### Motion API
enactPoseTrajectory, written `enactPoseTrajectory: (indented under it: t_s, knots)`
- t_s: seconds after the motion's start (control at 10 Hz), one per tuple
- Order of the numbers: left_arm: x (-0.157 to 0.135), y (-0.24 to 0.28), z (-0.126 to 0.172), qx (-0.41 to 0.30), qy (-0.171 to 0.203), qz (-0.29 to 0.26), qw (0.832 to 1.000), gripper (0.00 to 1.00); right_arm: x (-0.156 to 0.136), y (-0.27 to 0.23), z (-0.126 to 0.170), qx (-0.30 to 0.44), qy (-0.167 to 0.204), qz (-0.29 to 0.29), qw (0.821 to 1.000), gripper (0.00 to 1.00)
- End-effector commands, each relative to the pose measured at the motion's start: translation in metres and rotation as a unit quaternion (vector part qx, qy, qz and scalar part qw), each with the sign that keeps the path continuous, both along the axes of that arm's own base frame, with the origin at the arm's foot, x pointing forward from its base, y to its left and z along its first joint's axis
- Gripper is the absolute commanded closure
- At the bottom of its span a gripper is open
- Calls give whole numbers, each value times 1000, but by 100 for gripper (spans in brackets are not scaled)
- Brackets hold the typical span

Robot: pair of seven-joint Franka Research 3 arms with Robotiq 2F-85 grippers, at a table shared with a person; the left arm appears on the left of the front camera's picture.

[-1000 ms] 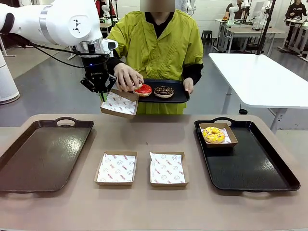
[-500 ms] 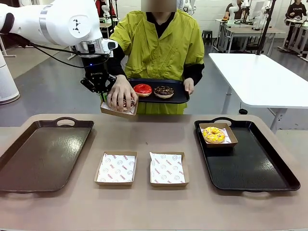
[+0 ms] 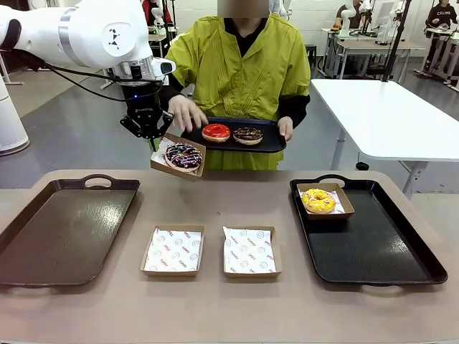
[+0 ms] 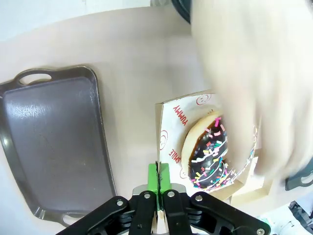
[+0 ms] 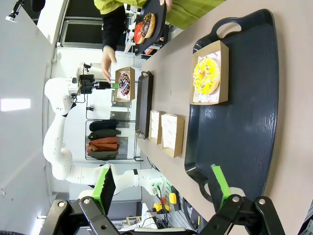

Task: Individually package the donuts and arrange them on the tray.
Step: Place the picked Paper togo box on the Handle tray while simultaneously picking up another Paper togo box from the table with the other hand.

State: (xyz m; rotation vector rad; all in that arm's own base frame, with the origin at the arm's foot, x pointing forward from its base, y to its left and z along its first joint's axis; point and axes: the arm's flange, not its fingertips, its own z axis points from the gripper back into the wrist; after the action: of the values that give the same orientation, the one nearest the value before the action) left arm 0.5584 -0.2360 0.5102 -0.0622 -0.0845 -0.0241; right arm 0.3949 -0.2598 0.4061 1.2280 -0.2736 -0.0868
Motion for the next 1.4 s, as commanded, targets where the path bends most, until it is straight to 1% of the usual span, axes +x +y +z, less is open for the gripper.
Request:
enactPoseTrajectory:
  t_s: [0.0, 0.3, 0.4, 0.5, 0.6, 0.7, 0.9, 1.0, 1.1, 1.3]
  knots:
    - [-2, 1, -1, -1, -2, -1, 1000, 100, -3, 1, 3, -4, 9, 3, 1000, 0]
    - [-2, 1, -1, -1, -2, -1, 1000, 100, -3, 1, 3, -4, 9, 3, 1000, 0]
    - [0, 0, 0, 0, 0, 0, 1000, 99, 0, 0, 0, 0, 0, 0, 1000, 0]
    - [5, 11, 5, -8, 7, -17, 1000, 99, 11, 14, 9, -28, 14, 18, 999, 0]
    - [-1, 24, 12, -2, 5, -26, 1000, 99, 17, 34, 25, -63, 26, 42, 997, 0]
    - [-12, 43, 23, -1, 3, -33, 999, 99, 21, 58, 50, -102, 46, 68, 991, 0]
    - [-33, 80, 38, -5, -14, -35, 999, 99, 25, 110, 90, -164, 56, 103, 980, 0]
    - [-41, 100, 39, -11, -17, -37, 999, 99, 29, 138, 103, -190, 60, 106, 974, 0]
    - [-48, 119, 35, -10, -18, -29, 999, 99, 31, 169, 110, -215, 72, 116, 967, 0]
    - [-59, 158, 16, -5, -14, -11, 1000, 99, 37, 237, 105, -271, 88, 127, 950, 0]
